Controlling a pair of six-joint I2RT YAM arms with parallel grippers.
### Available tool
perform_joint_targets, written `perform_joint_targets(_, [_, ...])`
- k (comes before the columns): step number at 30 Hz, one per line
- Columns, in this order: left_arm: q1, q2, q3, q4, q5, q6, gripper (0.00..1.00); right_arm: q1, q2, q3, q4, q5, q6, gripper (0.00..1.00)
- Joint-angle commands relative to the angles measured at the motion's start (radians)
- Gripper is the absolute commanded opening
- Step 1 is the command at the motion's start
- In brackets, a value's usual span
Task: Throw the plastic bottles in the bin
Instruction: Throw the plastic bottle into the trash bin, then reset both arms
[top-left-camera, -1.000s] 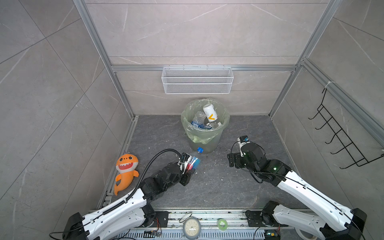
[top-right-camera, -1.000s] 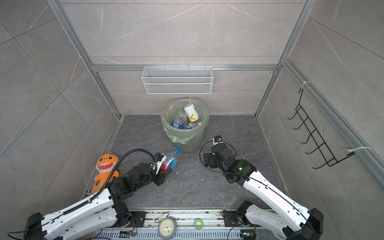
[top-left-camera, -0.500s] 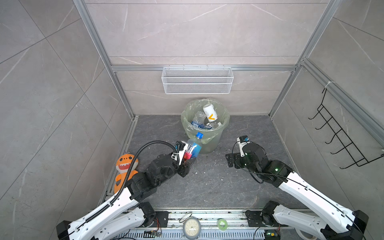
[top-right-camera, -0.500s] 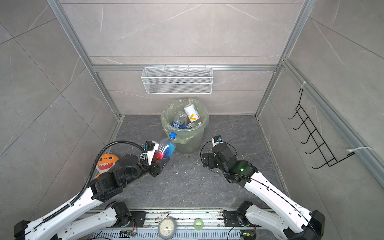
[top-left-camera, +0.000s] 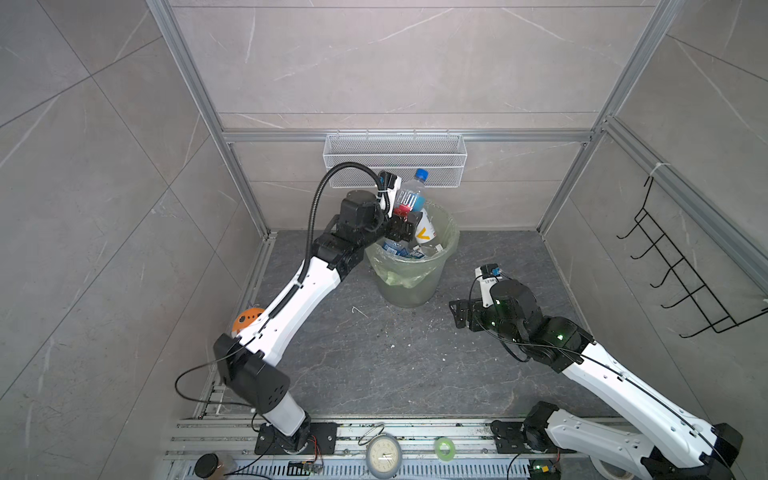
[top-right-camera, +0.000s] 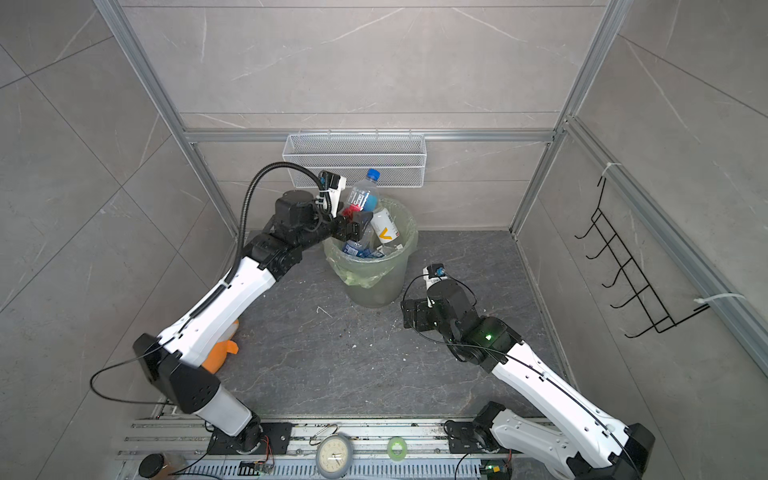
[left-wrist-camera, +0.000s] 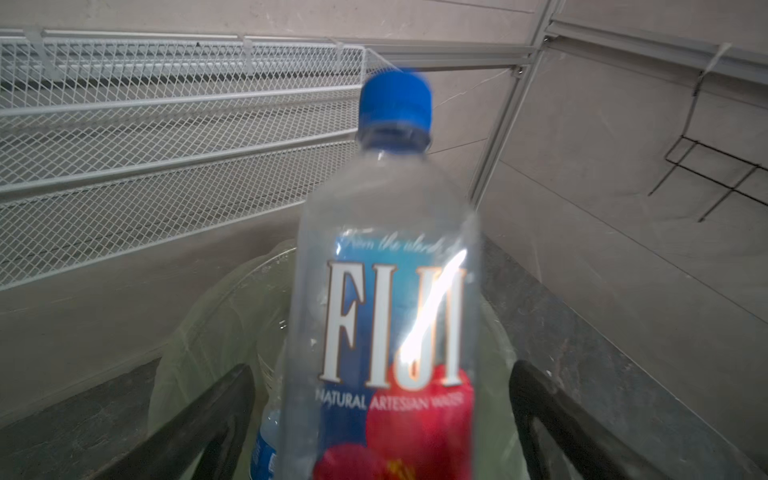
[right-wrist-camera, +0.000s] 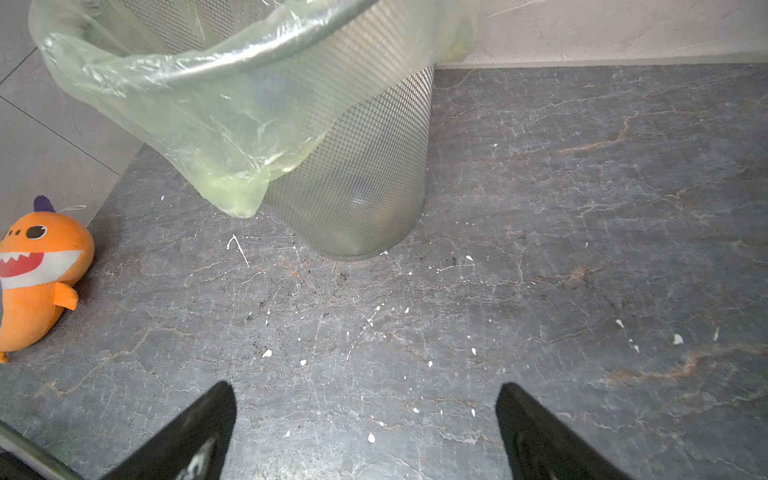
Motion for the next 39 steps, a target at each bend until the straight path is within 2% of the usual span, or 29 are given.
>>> perform_joint_targets(1, [-0.003,-0.065,-0.008,0.036,0.07,-0.015,1.0,0.003,-0.028,0.02,-0.031,0.015,0.019,1.0])
perform_joint_targets(6, [-0.002,-0.177,-0.109,0.074,0.058,-0.005,1.0,0.002,-0.039,0.003,-0.042,0.038,0.017,1.0])
perform_joint_targets(13, [0.012,-0.286,-0.242,0.085,-0.014,-0.002,1.0,0.002,-0.015,0.006,-0.03,0.062,0.012,1.0])
perform_joint_targets(24, [0.11,-0.401,-0.447,0.123,-0.043,-0.115,1.0,-0.008,0.06,0.051,-0.03,0.156,-0.028,1.0])
perform_joint_targets(32, [0.189,-0.483,-0.643,0.143,-0.061,-0.267,1.0,-0.099,0.111,0.047,-0.018,0.132,-0.02,1.0])
perform_joint_targets(39, [0.228,-0.576,-0.793,0.138,-0.168,-0.319,1.0,-0.219,0.165,0.044,0.008,0.054,-0.013,1.0])
